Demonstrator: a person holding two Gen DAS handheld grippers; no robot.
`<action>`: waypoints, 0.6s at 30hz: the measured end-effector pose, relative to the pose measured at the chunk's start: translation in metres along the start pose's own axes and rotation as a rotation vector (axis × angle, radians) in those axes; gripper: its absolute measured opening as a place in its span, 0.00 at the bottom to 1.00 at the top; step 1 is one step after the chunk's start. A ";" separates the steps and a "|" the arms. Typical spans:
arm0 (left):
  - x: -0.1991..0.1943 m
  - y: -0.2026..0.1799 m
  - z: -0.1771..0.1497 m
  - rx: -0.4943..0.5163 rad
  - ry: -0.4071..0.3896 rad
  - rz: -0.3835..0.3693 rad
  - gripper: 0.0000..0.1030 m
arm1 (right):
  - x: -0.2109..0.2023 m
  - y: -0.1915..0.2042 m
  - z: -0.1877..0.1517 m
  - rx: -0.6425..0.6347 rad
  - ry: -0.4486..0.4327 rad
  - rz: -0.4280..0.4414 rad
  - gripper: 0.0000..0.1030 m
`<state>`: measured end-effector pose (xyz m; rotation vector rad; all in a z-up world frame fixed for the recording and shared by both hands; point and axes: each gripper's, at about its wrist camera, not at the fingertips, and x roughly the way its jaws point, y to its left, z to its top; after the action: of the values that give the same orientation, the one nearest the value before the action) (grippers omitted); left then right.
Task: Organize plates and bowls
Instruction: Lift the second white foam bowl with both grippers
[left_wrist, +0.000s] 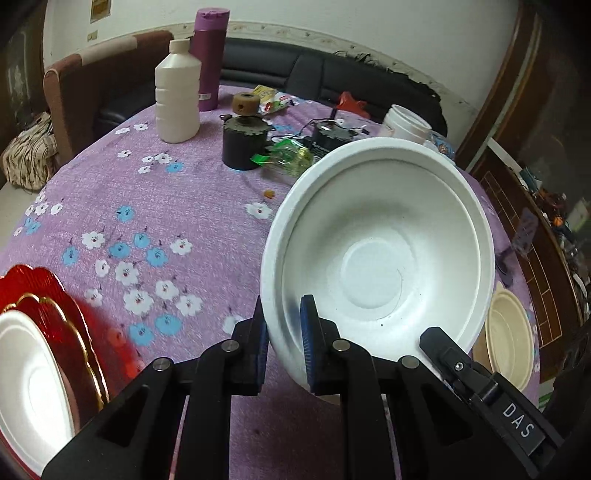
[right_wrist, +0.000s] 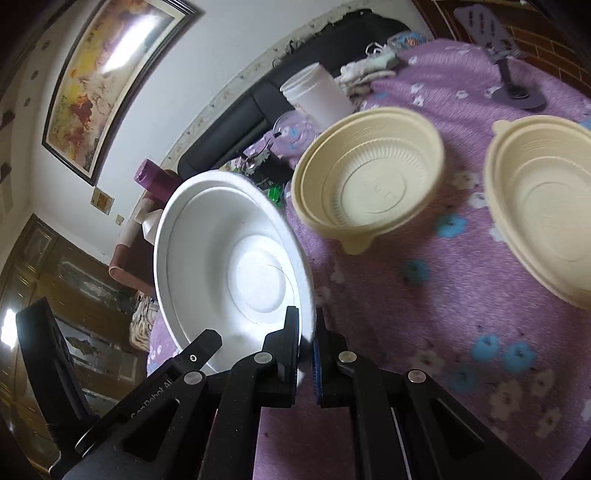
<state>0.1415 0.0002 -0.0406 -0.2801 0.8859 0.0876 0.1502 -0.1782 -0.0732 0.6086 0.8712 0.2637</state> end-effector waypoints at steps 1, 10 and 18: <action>0.000 -0.002 -0.002 0.008 -0.008 -0.003 0.13 | -0.001 -0.002 0.000 -0.001 -0.010 0.000 0.06; 0.010 -0.007 -0.010 0.025 -0.045 -0.005 0.13 | 0.001 -0.010 -0.005 -0.028 -0.050 -0.004 0.06; 0.017 -0.007 -0.013 0.045 -0.033 -0.021 0.13 | 0.003 -0.016 -0.008 -0.017 -0.049 -0.009 0.06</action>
<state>0.1435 -0.0107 -0.0605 -0.2452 0.8509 0.0531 0.1454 -0.1865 -0.0886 0.5929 0.8233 0.2465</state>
